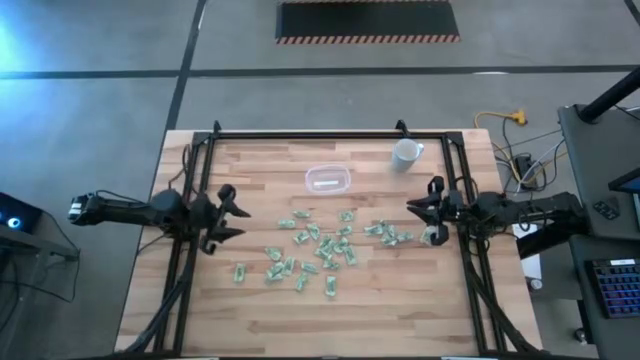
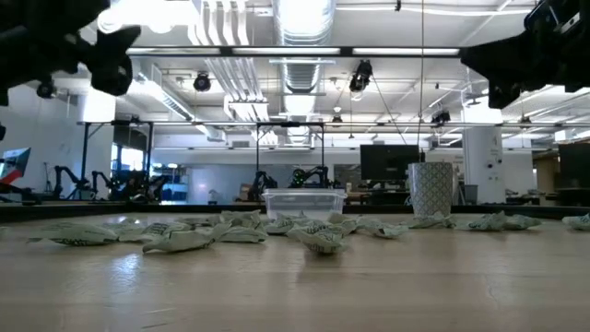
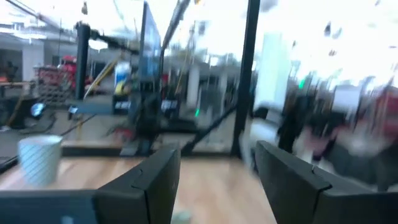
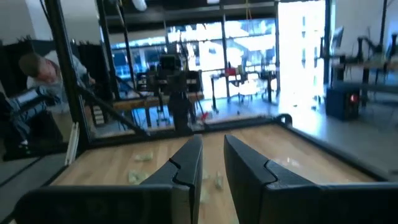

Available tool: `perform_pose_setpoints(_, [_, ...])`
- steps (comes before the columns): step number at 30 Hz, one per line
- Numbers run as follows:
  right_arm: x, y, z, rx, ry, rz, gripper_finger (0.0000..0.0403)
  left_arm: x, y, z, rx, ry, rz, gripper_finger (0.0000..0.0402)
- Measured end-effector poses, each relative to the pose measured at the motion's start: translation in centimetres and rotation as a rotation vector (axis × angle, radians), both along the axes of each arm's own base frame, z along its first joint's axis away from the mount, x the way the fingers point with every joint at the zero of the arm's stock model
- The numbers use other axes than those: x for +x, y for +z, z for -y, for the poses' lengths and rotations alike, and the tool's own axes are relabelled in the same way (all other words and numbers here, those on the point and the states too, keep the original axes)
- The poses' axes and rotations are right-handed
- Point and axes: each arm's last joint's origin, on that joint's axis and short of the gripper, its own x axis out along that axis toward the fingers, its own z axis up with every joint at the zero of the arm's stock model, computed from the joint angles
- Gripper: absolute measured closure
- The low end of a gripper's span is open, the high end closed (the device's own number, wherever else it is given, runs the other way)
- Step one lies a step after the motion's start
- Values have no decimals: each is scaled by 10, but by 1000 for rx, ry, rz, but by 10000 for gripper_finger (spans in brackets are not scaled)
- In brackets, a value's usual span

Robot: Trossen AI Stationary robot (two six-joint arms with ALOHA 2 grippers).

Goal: Pick and place Stevia / Truvia into bins
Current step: Put the stevia packet into the transparent container

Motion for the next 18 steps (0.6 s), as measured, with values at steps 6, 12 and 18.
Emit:
perform_pose_setpoints(6, [0,-3,-1,-50,40,-32,344,-3,10,-1,-126,-20,84,208])
perform_pose_setpoints(12, [1,-12,-4,-52,133,-119,344,-5,16,0,-145,-44,145,208])
perform_pose_setpoints(18, [1,-11,-5,12,164,-107,344,2,5,1,-115,-43,20,208])
